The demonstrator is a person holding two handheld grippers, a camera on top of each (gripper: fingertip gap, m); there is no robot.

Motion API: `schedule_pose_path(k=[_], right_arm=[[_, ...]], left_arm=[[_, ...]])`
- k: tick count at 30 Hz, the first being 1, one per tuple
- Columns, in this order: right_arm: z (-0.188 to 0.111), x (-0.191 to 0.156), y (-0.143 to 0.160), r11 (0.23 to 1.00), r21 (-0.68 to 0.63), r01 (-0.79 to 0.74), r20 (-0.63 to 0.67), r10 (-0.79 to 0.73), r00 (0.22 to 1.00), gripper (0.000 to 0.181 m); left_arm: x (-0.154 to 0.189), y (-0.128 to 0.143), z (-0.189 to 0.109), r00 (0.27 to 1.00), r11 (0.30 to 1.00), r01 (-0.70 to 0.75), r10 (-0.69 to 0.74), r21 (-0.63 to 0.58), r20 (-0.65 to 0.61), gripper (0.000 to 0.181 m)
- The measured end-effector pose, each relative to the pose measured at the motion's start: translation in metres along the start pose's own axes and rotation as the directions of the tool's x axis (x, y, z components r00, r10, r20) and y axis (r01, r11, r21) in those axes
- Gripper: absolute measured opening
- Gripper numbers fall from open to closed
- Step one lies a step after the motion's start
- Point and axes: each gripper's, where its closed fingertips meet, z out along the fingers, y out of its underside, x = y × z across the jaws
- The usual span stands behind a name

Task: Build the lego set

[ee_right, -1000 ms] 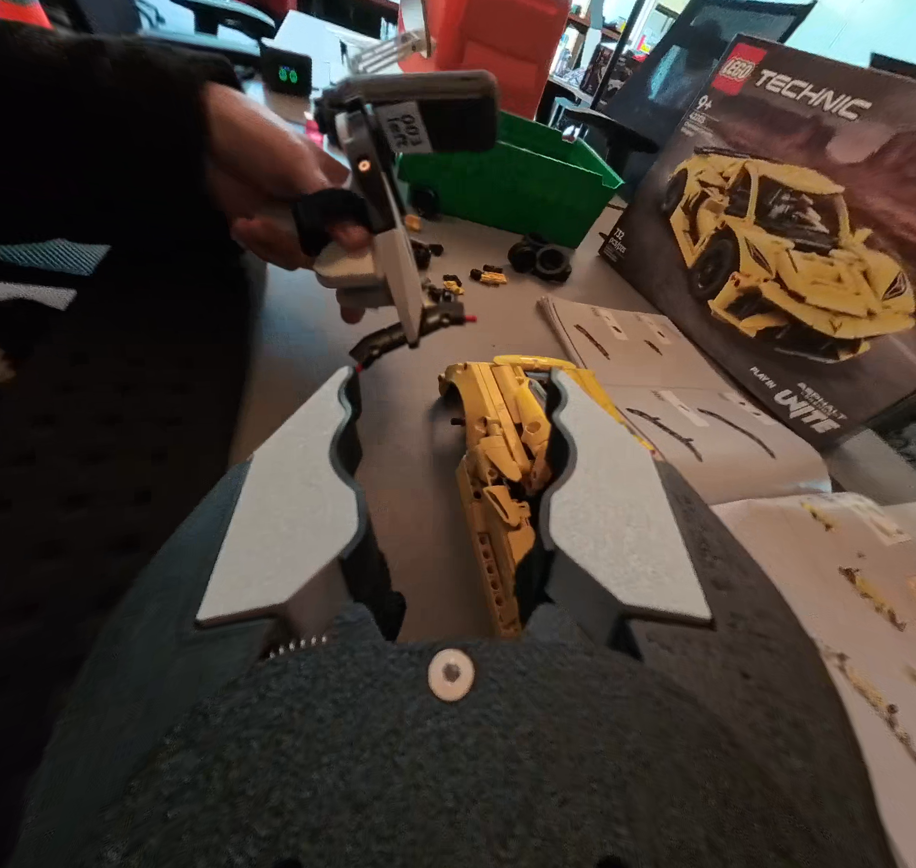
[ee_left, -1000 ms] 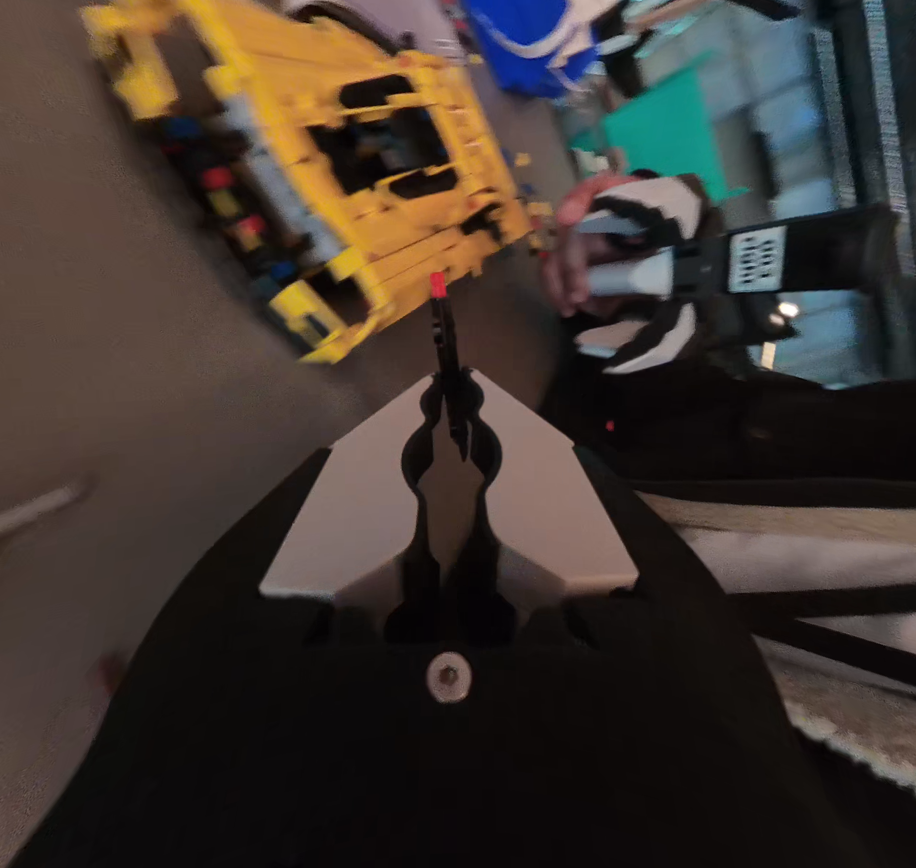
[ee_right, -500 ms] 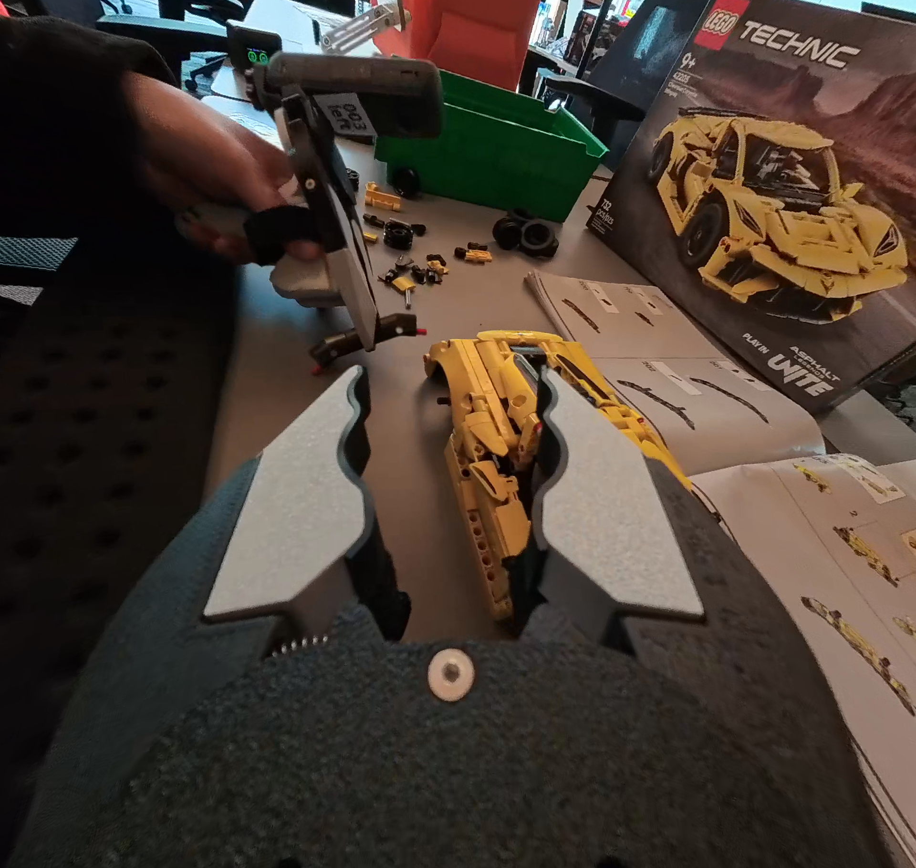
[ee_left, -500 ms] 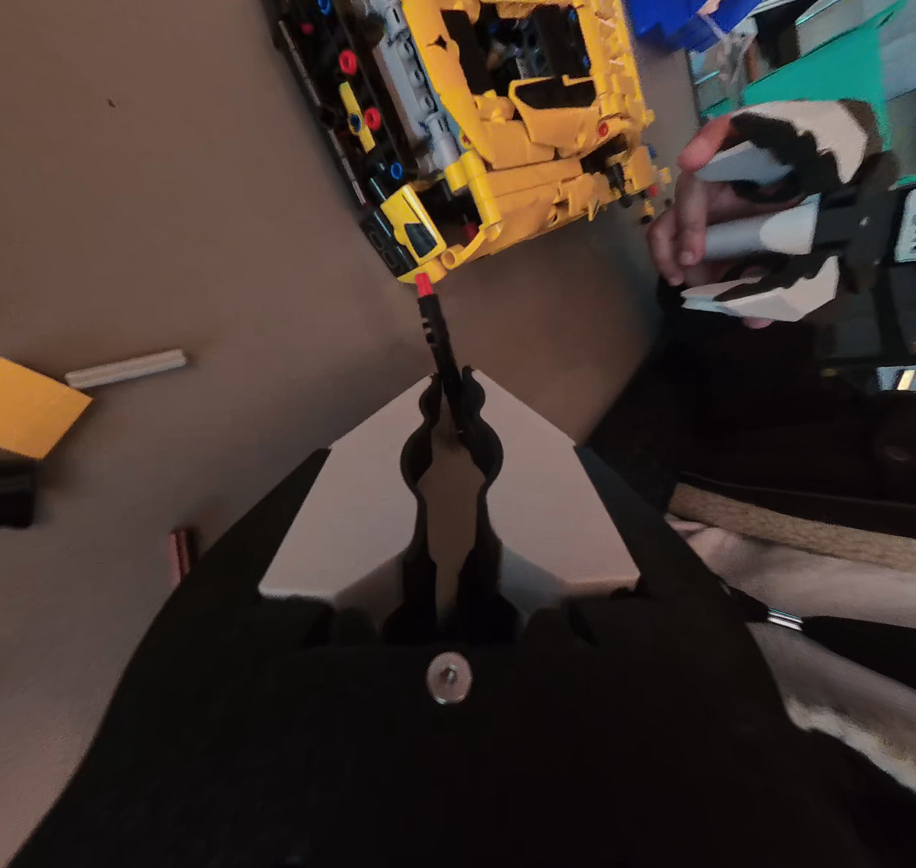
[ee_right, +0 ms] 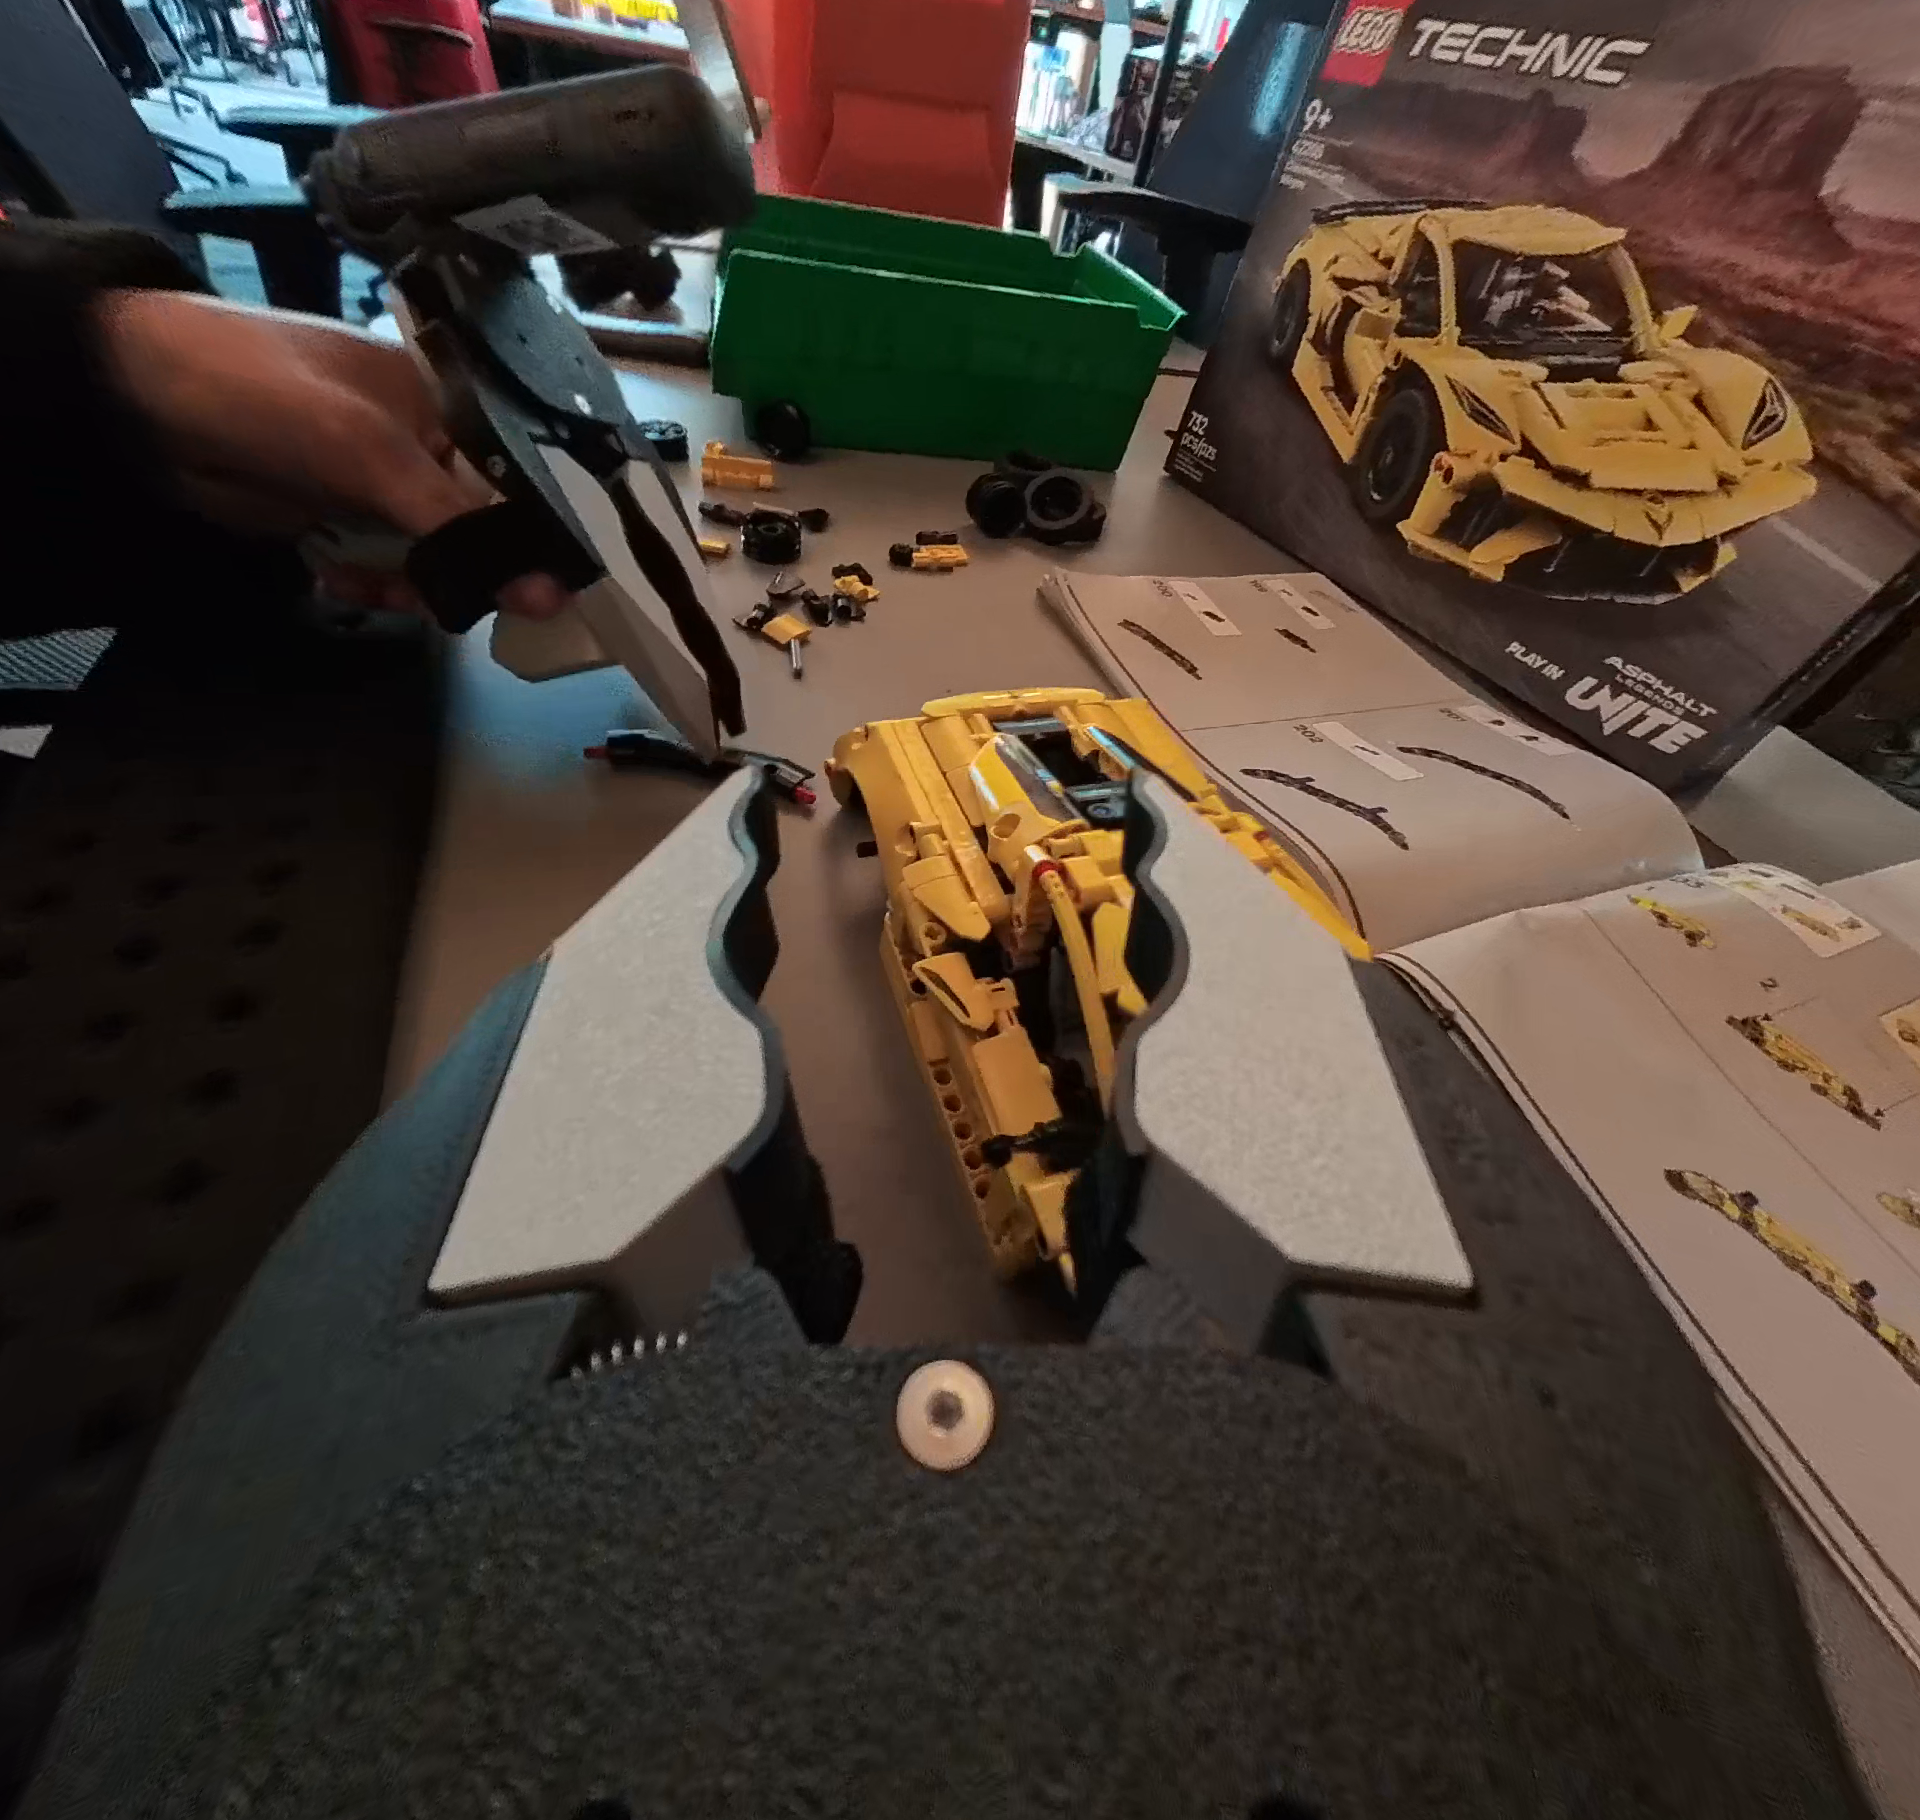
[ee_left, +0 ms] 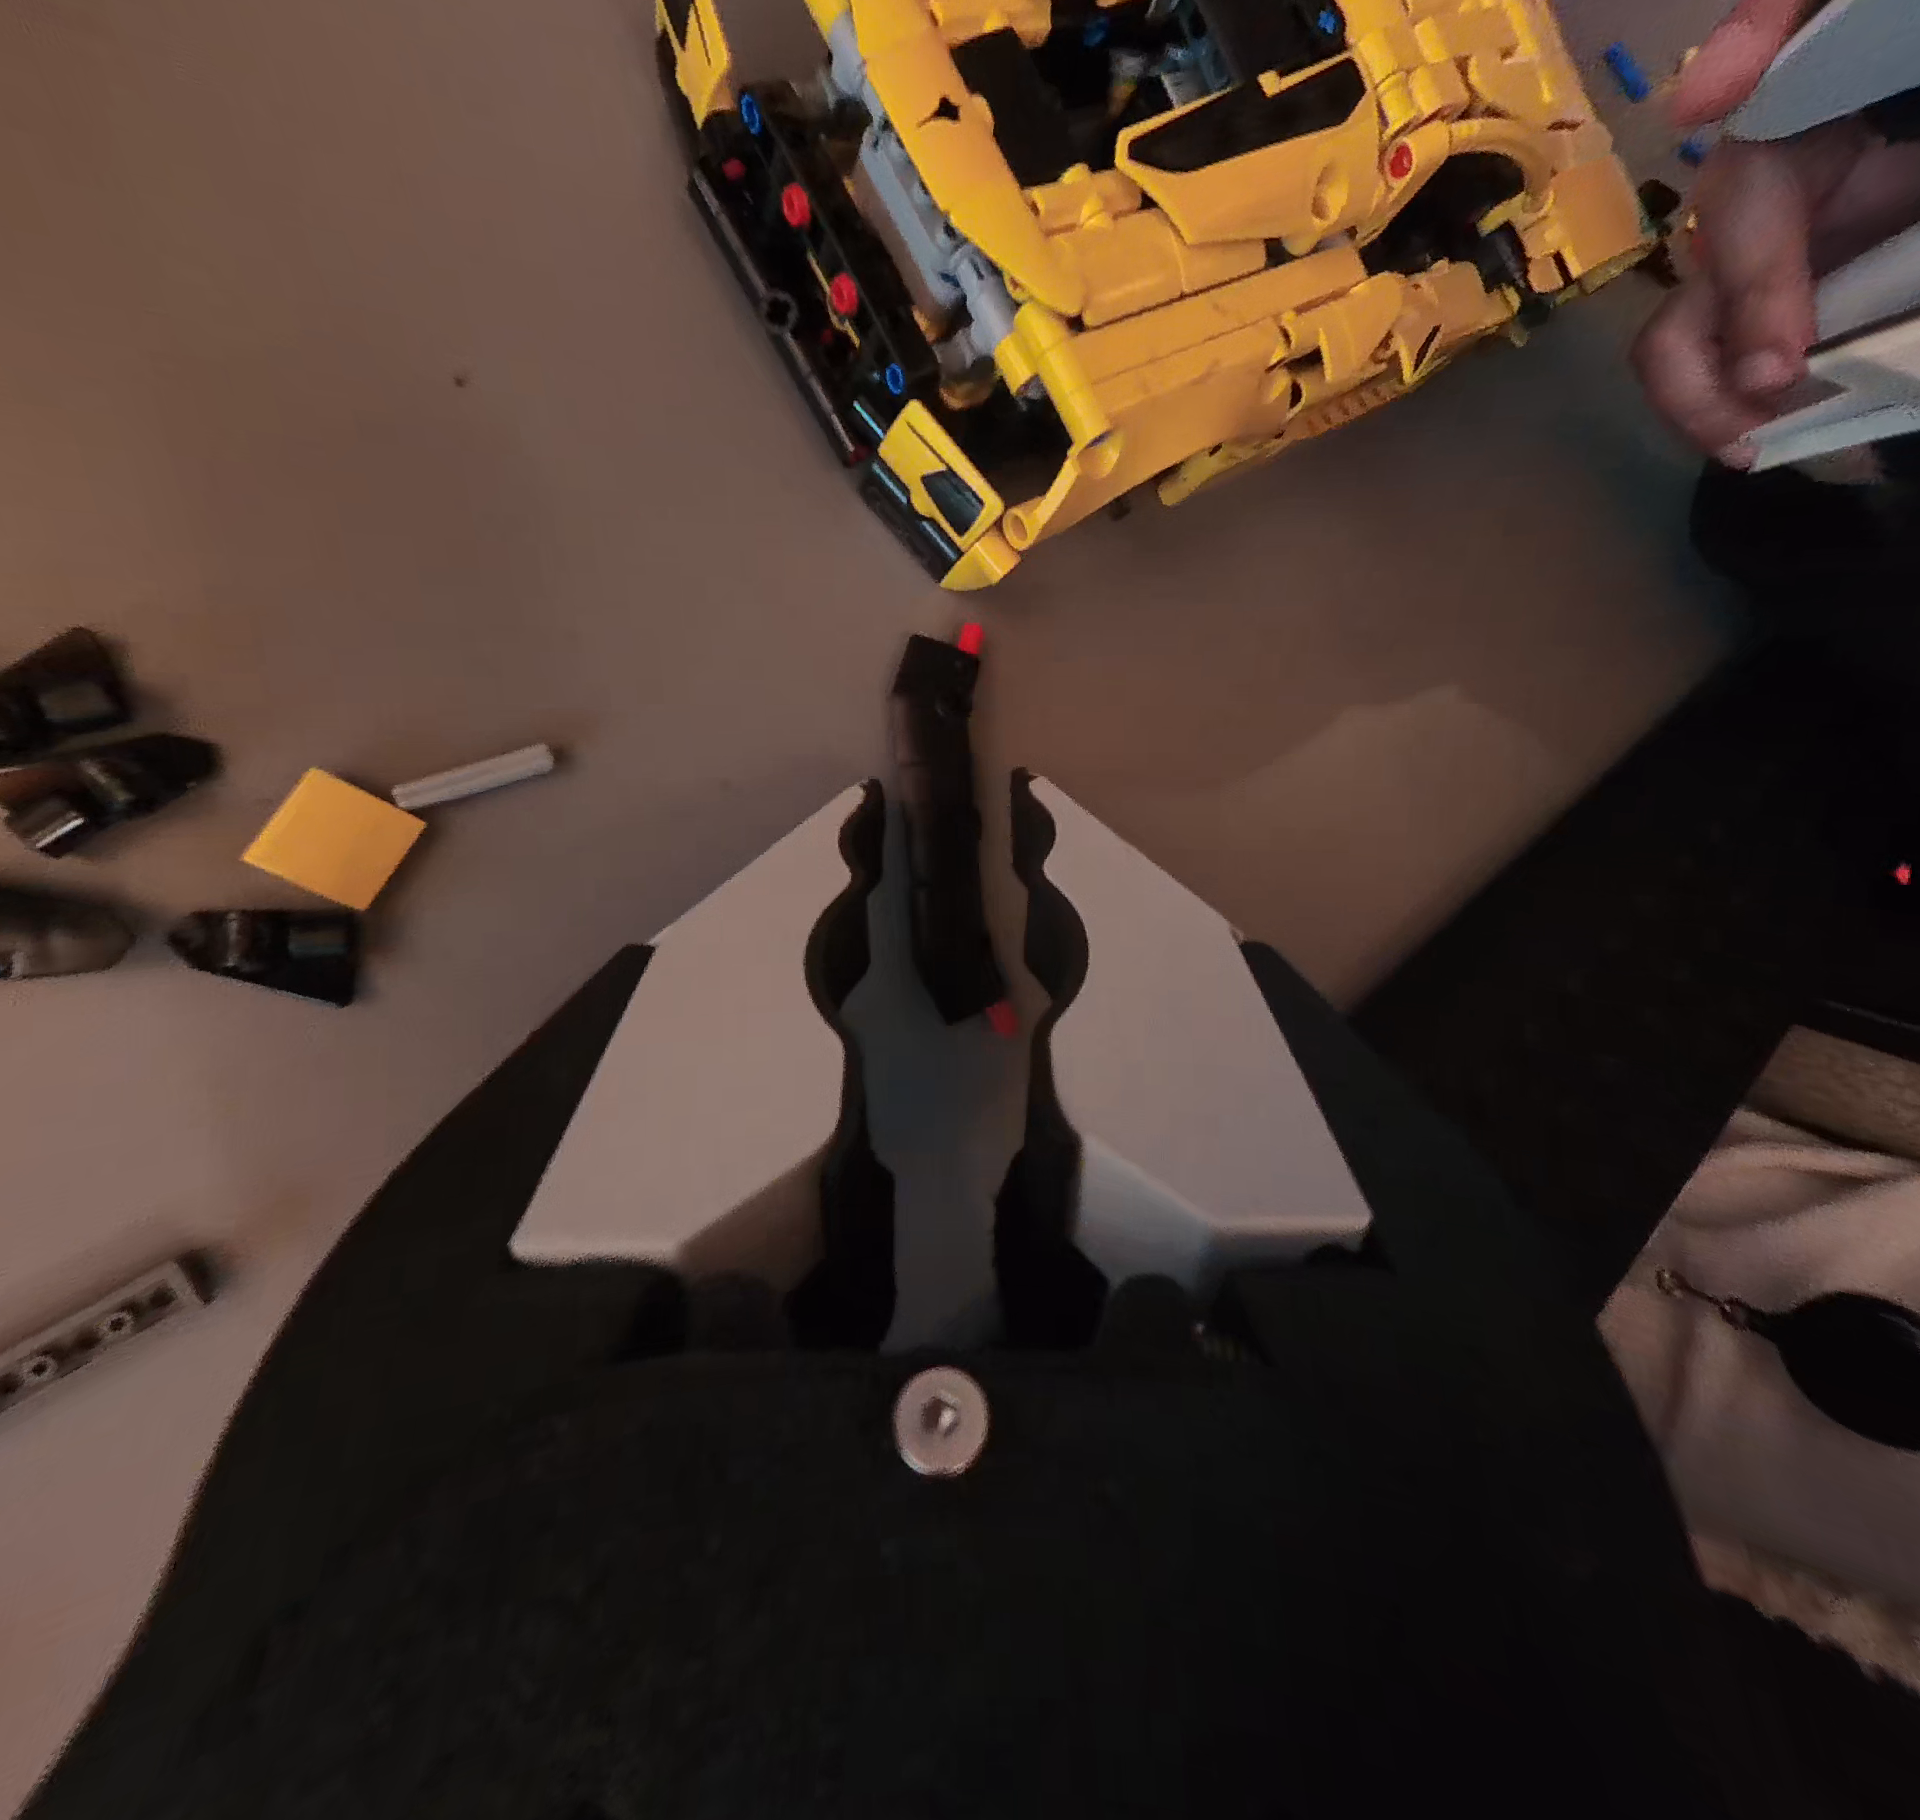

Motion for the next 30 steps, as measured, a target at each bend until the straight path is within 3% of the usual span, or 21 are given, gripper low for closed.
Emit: schedule_pose_path(k=[12, 14, 17, 19, 21, 26, 30], right_arm=[[-0.024, 0.062, -0.020, 0.951, 0.191, -0.241, -0.114, 0.266, 0.957, 0.067], [-0.030, 0.075, -0.025, 0.955, 0.177, -0.239, -0.164, 0.269, 0.949, 0.071], [-0.031, 0.087, -0.018, 0.962, 0.043, -0.271, -0.209, 0.274, 0.939, 0.072], [-0.033, 0.097, -0.011, 0.952, -0.043, -0.302, -0.251, 0.283, 0.926, 0.068], [-0.037, 0.111, -0.005, 0.939, -0.085, -0.334, -0.297, 0.296, 0.908, 0.062], [-0.065, 0.164, 0.006, 0.930, 0.095, -0.356, -0.505, 0.353, 0.788, 0.040], [-0.080, 0.168, 0.031, 0.937, 0.040, -0.347, -0.563, 0.308, 0.767, 0.035]], left_arm=[[0.002, -0.027, -0.019, 0.978, 0.983, -0.163, 0.150, 0.084, 0.146, 0.027], [0.005, -0.040, -0.022, 0.973, 0.972, -0.192, 0.171, 0.135, 0.152, 0.031], [0.005, -0.075, -0.036, 0.964, 0.916, -0.246, 0.198, 0.316, 0.178, 0.035], [-0.007, -0.101, -0.046, 0.949, 0.856, -0.297, 0.215, 0.423, 0.231, 0.037], [-0.030, -0.121, -0.051, 0.922, 0.822, -0.354, 0.227, 0.445, 0.314, 0.037], [-0.083, -0.143, -0.039, 0.911, 0.863, -0.355, 0.233, 0.359, 0.340, 0.038], [-0.105, -0.149, -0.024, 0.933, 0.891, -0.307, 0.212, 0.335, 0.290, 0.038]])
